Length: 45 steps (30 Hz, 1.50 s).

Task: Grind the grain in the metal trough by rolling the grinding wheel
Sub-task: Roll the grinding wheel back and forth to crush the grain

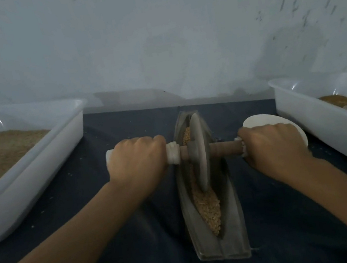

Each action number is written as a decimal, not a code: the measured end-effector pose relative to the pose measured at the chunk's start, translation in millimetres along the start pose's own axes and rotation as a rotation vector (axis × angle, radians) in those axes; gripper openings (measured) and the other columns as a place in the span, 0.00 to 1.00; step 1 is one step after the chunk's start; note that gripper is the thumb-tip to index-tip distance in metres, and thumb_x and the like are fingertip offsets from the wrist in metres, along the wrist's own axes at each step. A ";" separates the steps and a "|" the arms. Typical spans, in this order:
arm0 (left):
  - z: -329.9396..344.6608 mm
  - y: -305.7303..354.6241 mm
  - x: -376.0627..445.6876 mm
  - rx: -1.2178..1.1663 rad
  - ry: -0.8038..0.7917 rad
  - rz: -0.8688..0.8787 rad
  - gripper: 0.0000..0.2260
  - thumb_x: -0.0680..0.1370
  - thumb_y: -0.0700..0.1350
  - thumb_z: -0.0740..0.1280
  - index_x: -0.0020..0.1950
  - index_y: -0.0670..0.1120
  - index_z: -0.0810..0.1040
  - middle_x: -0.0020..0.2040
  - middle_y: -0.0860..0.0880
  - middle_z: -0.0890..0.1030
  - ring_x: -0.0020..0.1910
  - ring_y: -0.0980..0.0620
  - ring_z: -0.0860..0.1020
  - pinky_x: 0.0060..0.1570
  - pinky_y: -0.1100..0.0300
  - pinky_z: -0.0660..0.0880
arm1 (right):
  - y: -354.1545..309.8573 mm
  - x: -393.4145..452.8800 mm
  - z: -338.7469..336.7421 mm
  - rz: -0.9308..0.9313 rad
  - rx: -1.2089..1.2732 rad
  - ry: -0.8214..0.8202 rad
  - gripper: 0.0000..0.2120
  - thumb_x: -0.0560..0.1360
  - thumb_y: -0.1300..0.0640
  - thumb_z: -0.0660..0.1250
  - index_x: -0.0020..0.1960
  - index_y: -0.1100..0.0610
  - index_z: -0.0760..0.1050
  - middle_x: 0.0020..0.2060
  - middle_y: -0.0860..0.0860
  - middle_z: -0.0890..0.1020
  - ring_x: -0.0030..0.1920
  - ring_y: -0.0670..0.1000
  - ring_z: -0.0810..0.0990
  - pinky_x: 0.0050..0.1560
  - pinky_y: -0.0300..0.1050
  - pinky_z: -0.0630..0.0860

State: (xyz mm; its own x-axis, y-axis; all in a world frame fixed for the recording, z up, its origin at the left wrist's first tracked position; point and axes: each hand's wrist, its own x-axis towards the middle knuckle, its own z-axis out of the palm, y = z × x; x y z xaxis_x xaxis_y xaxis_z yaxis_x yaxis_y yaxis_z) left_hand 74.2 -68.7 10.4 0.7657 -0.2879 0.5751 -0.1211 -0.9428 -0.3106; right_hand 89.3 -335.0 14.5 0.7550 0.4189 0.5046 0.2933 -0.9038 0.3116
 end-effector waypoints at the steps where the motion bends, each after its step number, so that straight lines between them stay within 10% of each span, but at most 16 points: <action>1: 6.5 -0.3 8.9 -0.004 -0.001 -0.014 0.15 0.70 0.48 0.69 0.35 0.50 0.62 0.29 0.53 0.71 0.26 0.53 0.62 0.27 0.60 0.51 | 1.5 9.5 7.5 0.010 -0.009 0.020 0.13 0.65 0.58 0.75 0.34 0.56 0.70 0.23 0.53 0.73 0.21 0.57 0.70 0.24 0.41 0.59; 8: 16.7 -0.8 31.7 -0.057 -0.031 -0.060 0.11 0.74 0.50 0.65 0.38 0.51 0.63 0.33 0.54 0.69 0.29 0.52 0.65 0.31 0.58 0.59 | 4.9 30.2 14.4 0.062 -0.030 -0.020 0.09 0.74 0.52 0.66 0.39 0.52 0.67 0.31 0.51 0.77 0.30 0.57 0.74 0.29 0.45 0.62; 15: -21.5 -3.6 -20.7 -0.104 -0.015 0.032 0.21 0.56 0.47 0.77 0.30 0.51 0.62 0.23 0.55 0.66 0.21 0.55 0.58 0.27 0.66 0.46 | -1.6 -19.8 -24.1 -0.041 -0.029 -0.062 0.18 0.57 0.54 0.79 0.31 0.52 0.68 0.19 0.48 0.69 0.17 0.53 0.66 0.26 0.36 0.48; 26: 27.4 -1.7 35.5 -0.055 -0.025 -0.082 0.10 0.72 0.47 0.66 0.37 0.51 0.64 0.35 0.53 0.78 0.29 0.52 0.64 0.31 0.58 0.59 | 1.7 39.4 8.2 0.070 -0.110 -0.076 0.08 0.76 0.48 0.62 0.43 0.51 0.68 0.36 0.49 0.79 0.35 0.55 0.78 0.30 0.44 0.61; 40: -7.1 -0.6 -11.2 -0.029 -0.082 -0.012 0.19 0.66 0.51 0.72 0.34 0.53 0.60 0.28 0.55 0.64 0.25 0.54 0.61 0.27 0.60 0.50 | -5.7 -8.8 -19.3 0.007 -0.120 -0.143 0.13 0.64 0.51 0.75 0.35 0.50 0.70 0.25 0.47 0.75 0.24 0.51 0.73 0.26 0.40 0.54; 45: 20.9 -1.4 35.3 -0.038 -0.076 -0.060 0.11 0.72 0.49 0.66 0.37 0.51 0.64 0.36 0.53 0.79 0.31 0.50 0.73 0.30 0.58 0.57 | 0.3 32.3 10.0 0.067 -0.064 -0.002 0.13 0.67 0.56 0.74 0.35 0.55 0.69 0.26 0.53 0.76 0.25 0.59 0.75 0.26 0.42 0.57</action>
State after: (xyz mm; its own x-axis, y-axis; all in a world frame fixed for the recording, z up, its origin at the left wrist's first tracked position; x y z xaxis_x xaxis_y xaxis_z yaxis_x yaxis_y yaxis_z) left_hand 114.6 -74.0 15.4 0.8179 -0.2184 0.5323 -0.0965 -0.9641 -0.2474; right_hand 119.6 -322.6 22.9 0.7729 0.3577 0.5241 0.2045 -0.9223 0.3279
